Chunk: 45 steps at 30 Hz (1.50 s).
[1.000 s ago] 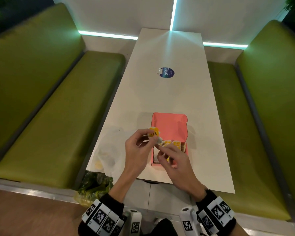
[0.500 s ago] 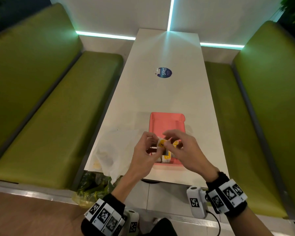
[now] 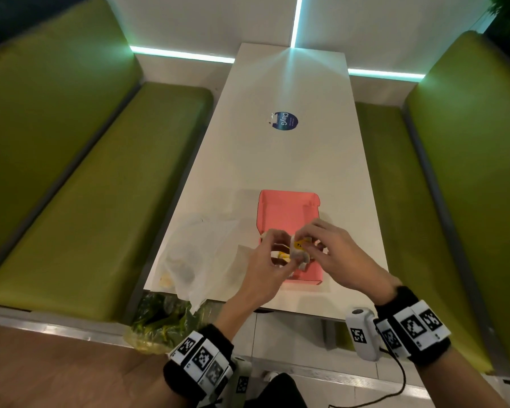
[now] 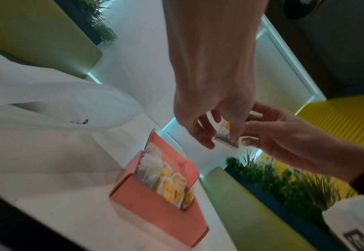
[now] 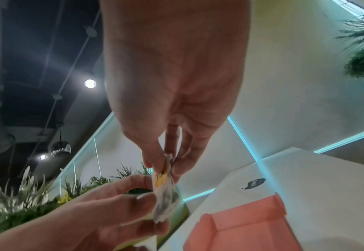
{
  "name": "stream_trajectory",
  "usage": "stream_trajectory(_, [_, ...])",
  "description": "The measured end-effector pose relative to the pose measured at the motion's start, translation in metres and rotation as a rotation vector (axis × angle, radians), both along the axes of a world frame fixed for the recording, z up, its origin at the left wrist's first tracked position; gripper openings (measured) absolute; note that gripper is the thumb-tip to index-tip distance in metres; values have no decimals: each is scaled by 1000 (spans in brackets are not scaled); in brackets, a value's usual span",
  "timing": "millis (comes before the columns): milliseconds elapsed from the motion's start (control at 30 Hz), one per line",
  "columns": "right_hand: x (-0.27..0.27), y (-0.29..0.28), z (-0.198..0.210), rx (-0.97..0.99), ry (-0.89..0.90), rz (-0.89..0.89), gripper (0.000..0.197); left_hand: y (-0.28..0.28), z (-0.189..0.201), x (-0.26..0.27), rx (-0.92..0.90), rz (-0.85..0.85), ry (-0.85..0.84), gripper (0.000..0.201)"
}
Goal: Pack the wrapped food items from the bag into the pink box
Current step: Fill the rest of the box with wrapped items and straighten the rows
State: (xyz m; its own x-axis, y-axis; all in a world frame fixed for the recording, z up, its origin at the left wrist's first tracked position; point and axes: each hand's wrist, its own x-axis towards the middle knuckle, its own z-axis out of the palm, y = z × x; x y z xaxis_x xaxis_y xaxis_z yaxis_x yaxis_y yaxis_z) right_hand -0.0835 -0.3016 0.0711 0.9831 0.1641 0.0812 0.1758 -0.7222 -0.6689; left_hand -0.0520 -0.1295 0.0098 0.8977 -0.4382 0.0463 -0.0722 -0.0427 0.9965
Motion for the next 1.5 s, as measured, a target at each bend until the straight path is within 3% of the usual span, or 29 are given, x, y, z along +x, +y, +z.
stream_trajectory(67, [0, -9, -11, -47, 9, 20, 17, -1, -17, -3, 153, -64, -65, 33])
stream_trajectory(200, [2, -23, -45, -135, 130, 63, 16, 1, -62, -8, 742, -245, -472, 35])
stream_trajectory(300, [9, -26, -66, -177, 232, 95, 16, 2, -74, -12, 912, -282, -573, 35])
stream_trajectory(567, [22, -24, -100, -254, 297, 77, 21, -2, -75, -16, 1019, -255, -693, 40])
stream_trajectory(767, [15, -20, -109, -378, 183, -29, 18, -12, -78, -19, 1162, -303, -693, 65])
stream_trajectory(933, [16, -18, -115, -565, 44, -44, 21, -19, -79, -21, 1236, -299, -667, 66])
stream_trajectory(1300, [12, -9, -122, -702, 1, -133, 21, -23, -78, -24, 1248, -262, -677, 66])
stream_trajectory(1500, [6, -13, -125, -595, -52, -172, 22, -16, -66, -25, 1149, -295, -684, 62])
